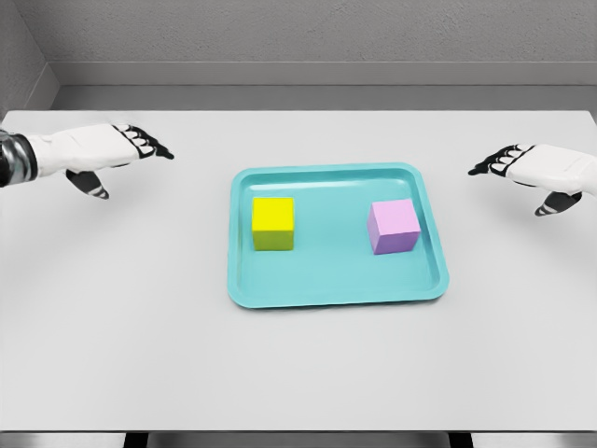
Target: Push two cubes
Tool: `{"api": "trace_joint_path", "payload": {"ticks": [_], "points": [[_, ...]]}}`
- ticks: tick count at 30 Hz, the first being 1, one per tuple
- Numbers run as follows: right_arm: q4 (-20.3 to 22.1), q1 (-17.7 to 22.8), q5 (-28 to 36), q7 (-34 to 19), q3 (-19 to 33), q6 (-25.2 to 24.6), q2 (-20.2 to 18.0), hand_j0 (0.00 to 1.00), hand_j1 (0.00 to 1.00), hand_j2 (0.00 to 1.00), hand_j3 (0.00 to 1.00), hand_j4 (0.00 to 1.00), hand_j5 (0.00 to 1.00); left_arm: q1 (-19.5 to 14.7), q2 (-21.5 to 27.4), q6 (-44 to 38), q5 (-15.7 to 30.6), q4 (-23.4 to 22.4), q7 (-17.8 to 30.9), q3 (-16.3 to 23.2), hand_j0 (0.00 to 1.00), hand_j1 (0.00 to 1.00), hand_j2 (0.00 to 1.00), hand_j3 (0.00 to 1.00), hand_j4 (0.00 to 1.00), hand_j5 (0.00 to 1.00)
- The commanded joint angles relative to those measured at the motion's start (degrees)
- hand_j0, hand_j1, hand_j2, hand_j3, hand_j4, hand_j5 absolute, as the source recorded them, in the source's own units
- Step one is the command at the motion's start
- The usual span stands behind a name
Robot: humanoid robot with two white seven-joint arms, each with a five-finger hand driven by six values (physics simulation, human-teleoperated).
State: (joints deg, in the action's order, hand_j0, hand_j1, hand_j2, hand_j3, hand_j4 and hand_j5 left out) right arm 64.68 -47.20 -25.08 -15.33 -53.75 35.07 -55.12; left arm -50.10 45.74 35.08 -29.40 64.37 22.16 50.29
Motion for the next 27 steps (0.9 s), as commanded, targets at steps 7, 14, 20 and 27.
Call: {"api": "trace_joint_path", "payload": {"ticks": [7, 14, 20, 27], "points": [[-0.3, -0.4, 0.4, 0.7, 0.1, -0.1, -0.7, 1.0, 1.0, 1.0, 1.0, 1.0, 1.0, -3.8, -2.4, -0.1, -10.9, -1.3, 9.3, 2.6, 1.0, 1.0, 1.0, 1.0, 1.0, 1.0], [-0.2, -1.6, 0.5, 0.6, 0.0, -0.1, -1.7, 0.92, 0.92, 0.92, 0.92, 0.92, 0.92, -6.6, -5.1, -0.1, -10.8, 2.4, 12.8, 3.4, 1.0, 1.0, 1.0, 1.0, 1.0, 1.0], [0.0, -1.8, 0.5, 0.1, 0.0, -0.1, -1.7, 0.49, 0.49, 0.49, 0.49, 0.49, 0.49, -7.1, -2.9, -0.1, -10.4, 10.9, 12.8, 4.0, 0.63, 0.63, 0.63, 0.63, 0.63, 0.63], [2.7, -2.5, 0.1, -7.9, -0.1, -0.1, -1.0, 0.32, 0.32, 0.32, 0.32, 0.32, 0.32, -7.3, 4.8, -0.1, -9.2, 20.4, 12.8, 4.1, 0.54, 0.54, 0.54, 0.54, 0.54, 0.54]]}}
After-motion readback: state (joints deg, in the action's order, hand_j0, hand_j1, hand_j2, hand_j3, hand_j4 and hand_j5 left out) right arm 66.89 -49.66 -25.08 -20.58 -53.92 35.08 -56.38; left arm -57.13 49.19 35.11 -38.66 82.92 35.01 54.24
